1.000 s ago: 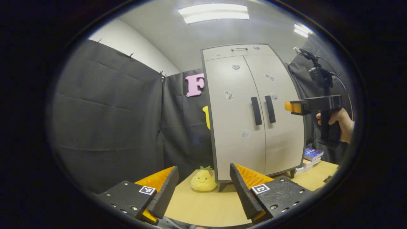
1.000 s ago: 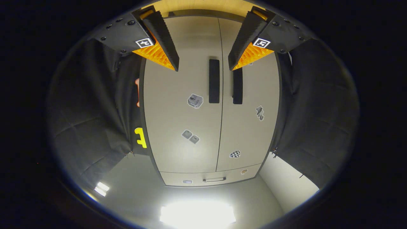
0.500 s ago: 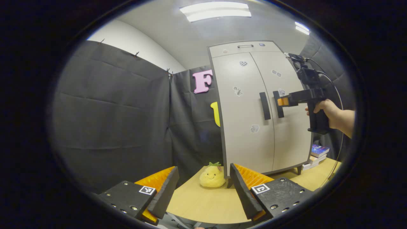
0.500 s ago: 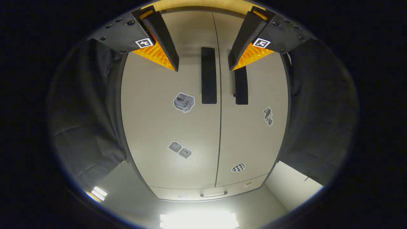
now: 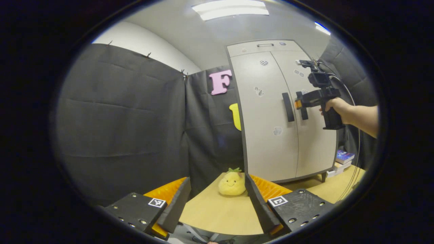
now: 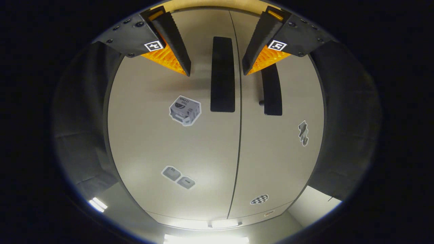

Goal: Open the right door of the double-door shoe cabinet with the right hand, and open the left door with the left hand.

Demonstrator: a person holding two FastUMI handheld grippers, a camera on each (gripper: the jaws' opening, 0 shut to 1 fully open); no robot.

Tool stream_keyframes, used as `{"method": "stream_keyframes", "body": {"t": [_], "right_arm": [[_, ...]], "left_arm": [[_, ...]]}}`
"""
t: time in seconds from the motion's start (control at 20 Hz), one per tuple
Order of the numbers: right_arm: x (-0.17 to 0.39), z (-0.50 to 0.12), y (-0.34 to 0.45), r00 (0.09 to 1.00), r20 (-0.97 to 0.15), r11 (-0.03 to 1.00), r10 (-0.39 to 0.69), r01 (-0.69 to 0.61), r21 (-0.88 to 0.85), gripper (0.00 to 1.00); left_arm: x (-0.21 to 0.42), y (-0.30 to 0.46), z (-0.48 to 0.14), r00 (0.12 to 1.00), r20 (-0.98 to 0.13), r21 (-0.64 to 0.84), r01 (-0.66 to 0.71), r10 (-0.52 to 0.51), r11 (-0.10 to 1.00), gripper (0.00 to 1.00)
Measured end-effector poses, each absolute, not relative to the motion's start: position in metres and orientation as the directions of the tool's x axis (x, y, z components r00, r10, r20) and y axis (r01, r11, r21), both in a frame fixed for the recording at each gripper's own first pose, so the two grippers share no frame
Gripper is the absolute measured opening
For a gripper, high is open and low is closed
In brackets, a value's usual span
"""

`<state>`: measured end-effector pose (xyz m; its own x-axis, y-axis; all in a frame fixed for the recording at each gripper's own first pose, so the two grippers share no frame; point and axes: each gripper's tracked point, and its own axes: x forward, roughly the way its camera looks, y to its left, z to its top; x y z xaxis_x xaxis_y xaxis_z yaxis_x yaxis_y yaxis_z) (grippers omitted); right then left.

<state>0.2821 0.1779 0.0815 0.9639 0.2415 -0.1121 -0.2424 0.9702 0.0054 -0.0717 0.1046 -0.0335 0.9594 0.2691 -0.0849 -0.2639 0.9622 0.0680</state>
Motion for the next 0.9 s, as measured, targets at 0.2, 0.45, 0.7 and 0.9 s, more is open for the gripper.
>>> {"method": "stream_keyframes", "body": {"t": [0.2,0.45,0.7,0.9], "right_arm": [[0.287,0.079,0.183,0.96,-0.151,0.971,0.237,-0.238,0.017,0.67],[0.289,0.075,0.186,0.952,-0.193,0.97,0.238,-0.222,0.102,0.37],[0.288,0.074,0.187,0.949,-0.208,0.97,0.239,-0.223,0.095,0.12],[0.283,0.073,0.186,0.94,-0.221,0.965,0.259,-0.242,0.101,0.08]], "left_arm": [[-0.075,0.109,-0.033,0.959,-0.077,0.061,-0.27,0.274,0.961,0.94],[-0.078,0.112,-0.029,0.959,-0.072,0.06,-0.271,0.275,0.961,0.94],[-0.085,0.116,-0.022,0.958,-0.058,0.07,-0.276,0.28,0.959,0.94],[-0.09,0.119,-0.017,0.959,-0.046,0.071,-0.276,0.279,0.959,0.94]]}}
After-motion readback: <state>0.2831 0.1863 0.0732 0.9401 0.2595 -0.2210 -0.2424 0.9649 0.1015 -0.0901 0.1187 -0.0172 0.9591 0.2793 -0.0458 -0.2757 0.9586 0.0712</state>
